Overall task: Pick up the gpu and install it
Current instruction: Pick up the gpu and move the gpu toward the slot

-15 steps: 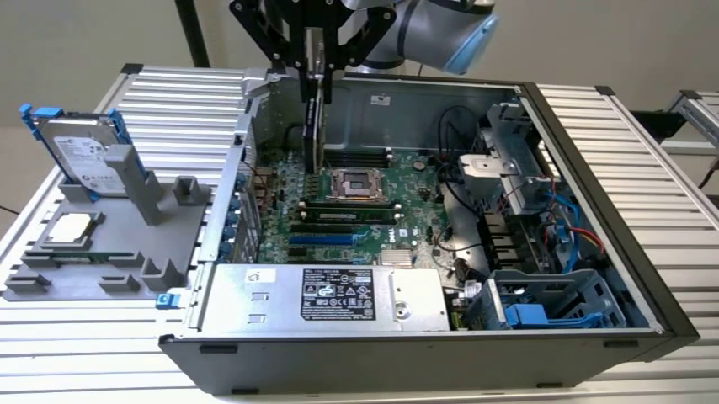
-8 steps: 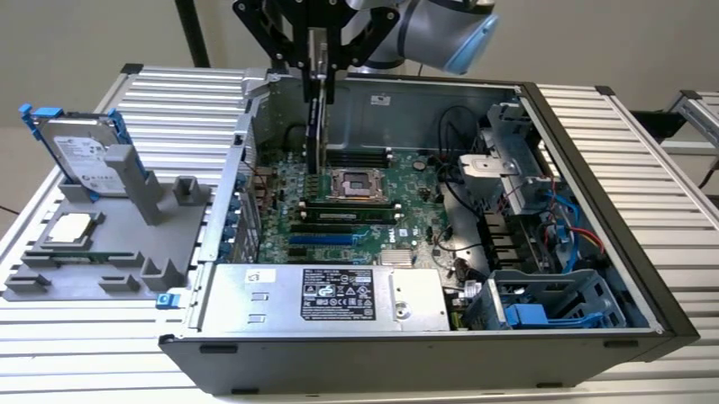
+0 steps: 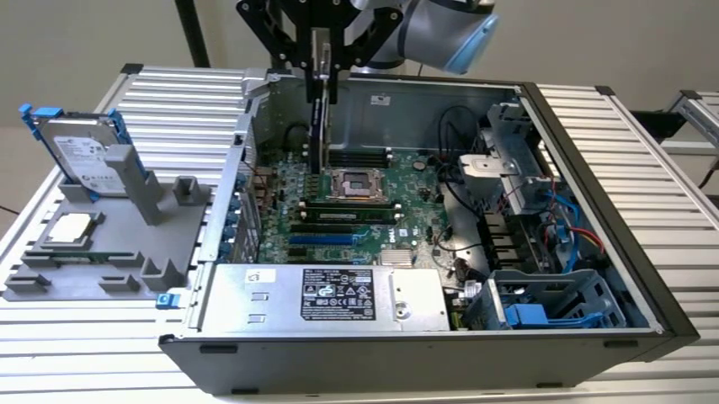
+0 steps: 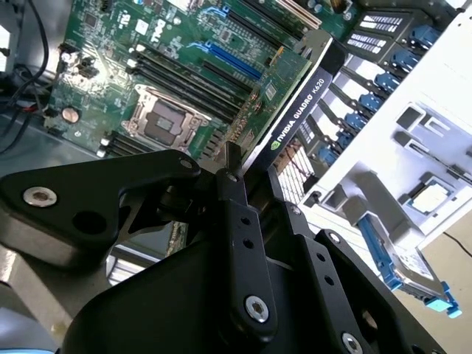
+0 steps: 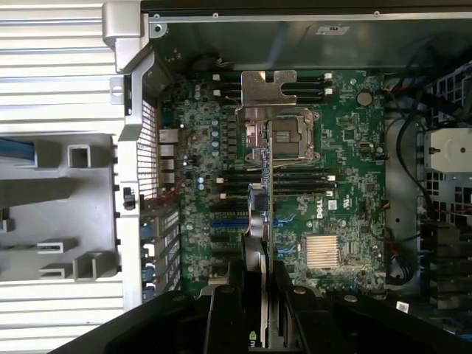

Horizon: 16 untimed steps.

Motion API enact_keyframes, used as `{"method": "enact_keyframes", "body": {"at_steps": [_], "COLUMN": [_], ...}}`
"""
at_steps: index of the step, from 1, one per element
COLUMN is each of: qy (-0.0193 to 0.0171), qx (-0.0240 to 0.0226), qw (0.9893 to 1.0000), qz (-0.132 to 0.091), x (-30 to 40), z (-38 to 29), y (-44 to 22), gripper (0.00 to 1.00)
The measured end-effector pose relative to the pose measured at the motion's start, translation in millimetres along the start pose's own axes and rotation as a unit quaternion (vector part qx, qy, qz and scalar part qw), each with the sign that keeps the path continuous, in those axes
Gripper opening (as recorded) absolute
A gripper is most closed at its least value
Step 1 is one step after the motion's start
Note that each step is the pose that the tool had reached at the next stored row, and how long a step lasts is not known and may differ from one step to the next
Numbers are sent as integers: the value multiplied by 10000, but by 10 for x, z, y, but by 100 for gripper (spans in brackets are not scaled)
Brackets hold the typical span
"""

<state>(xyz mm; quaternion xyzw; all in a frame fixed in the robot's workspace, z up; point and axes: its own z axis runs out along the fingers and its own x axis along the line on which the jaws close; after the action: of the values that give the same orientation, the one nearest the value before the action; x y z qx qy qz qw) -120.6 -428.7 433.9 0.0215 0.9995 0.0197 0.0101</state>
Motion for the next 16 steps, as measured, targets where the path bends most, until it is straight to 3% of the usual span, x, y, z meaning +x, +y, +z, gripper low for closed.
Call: {"method": "enact_keyframes", "body": {"at_steps": [16], "qy": [0], "qx": [2], "qw": [10000], "qz": [0], "x": [-53], "z": [1], "y": [2], "gripper": [0]}}
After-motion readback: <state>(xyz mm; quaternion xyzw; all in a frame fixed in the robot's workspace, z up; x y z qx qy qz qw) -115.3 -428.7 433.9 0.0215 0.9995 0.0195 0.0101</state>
